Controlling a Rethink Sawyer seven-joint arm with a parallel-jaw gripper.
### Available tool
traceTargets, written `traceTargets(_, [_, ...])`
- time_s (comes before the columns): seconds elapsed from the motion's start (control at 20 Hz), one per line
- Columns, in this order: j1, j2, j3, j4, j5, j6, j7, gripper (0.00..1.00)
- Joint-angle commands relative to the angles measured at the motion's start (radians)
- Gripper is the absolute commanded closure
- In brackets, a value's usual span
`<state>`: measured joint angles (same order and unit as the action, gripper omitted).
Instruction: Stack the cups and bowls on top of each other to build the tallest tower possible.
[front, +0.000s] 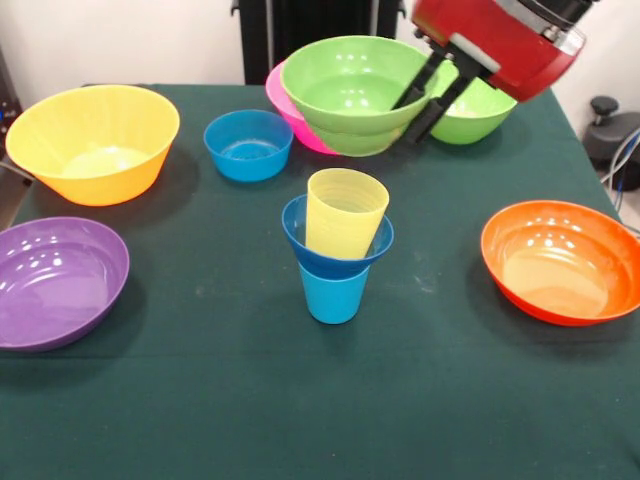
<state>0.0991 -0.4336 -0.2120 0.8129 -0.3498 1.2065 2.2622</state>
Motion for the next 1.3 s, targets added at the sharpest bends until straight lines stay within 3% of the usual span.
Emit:
traceTargets(0.05, [0.013, -0.006, 0.008, 0.177, 0.008, -0.101, 0.182, 1.00])
traceTargets(0.65, [0.043, -0.012, -0.026, 0.244, 0.041, -0.199, 0.219, 1.00])
traceTargets(1.3, [0.034, 0.035, -0.051, 0.172, 0.085, -0.193, 0.207, 1.00])
